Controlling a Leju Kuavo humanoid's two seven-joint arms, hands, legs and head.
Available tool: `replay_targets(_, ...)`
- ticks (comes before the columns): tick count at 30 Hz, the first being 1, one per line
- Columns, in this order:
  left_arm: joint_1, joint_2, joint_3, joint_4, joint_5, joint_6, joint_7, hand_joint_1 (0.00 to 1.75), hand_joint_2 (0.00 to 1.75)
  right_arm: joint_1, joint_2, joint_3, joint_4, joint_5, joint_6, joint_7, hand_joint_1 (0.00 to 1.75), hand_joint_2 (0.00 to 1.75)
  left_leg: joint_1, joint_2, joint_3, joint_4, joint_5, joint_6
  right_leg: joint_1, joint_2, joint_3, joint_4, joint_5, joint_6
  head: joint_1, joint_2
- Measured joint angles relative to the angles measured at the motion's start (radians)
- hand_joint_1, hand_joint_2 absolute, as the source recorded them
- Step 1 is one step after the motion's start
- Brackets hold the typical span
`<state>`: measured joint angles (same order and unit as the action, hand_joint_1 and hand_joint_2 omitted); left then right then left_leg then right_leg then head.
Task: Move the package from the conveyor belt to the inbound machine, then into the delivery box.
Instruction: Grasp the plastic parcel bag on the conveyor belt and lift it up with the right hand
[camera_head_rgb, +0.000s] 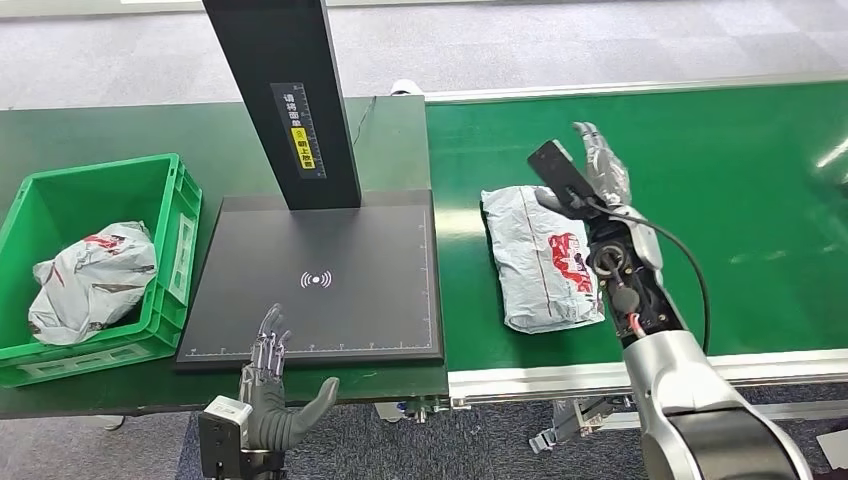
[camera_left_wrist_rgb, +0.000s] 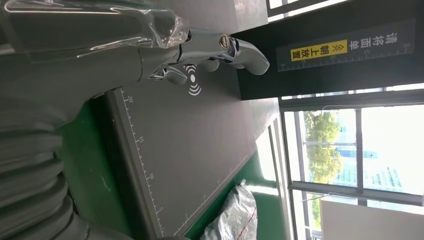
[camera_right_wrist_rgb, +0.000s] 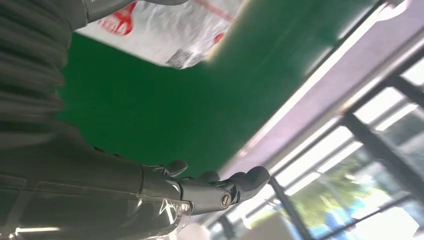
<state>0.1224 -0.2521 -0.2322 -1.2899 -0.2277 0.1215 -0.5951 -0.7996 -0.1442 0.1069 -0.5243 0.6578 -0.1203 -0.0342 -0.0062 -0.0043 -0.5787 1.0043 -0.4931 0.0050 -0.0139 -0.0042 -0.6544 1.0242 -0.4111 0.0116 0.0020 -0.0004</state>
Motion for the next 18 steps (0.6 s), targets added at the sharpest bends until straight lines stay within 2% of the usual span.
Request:
replay_targets(3,-0.007,0.0,0.0,0.004,0.001,-0.002,0.0,0.0,1.75,-0.079,-0.052,-0.055,0.072,-0.008,0.082,0.116,0.0,1.75,0.0,-0.001,-0.002,0.0,0.0,0.0,0.0,-0.001,0.0,0.0,0.0,0.0,0.0,0.0)
replay_targets(5,-0.013,0.001,0.001,0.009,0.006,-0.004,0.0,0.0,1.75,-0.114,-0.081,-0.074,0.115,0.03,0.18,0.183,0.0,1.75,0.0,-0.001,-0.001,0.0,0.0,0.0,-0.001,-0.001,0.0,0.0,0.0,0.0,0.001,0.0)
replay_targets(7,-0.019,0.003,0.001,0.014,0.011,-0.005,-0.001,0.0,1.75,-0.124,-0.1,-0.077,0.151,0.062,0.297,0.205,0.0,1.75,0.0,0.001,-0.001,0.0,-0.001,0.0,-0.001,0.0,0.0,0.0,0.0,0.0,0.0,0.0)
replay_targets(13,-0.036,0.006,0.002,0.029,0.016,-0.016,-0.003,0.0,1.75,-0.093,-0.112,-0.082,0.216,0.062,0.515,0.193,0.0,1.75,0.0,-0.002,-0.001,0.0,-0.001,0.0,0.0,-0.001,0.0,0.0,-0.001,0.0,0.0,0.0)
replay_targets(18,-0.062,0.012,0.005,0.063,0.018,-0.03,-0.013,0.0,1.75,-0.048,-0.111,-0.1,0.239,0.036,0.702,0.088,0.0,1.75,0.001,-0.001,-0.001,0.0,-0.001,0.0,0.0,-0.001,0.0,0.0,-0.001,0.0,0.0,0.0)
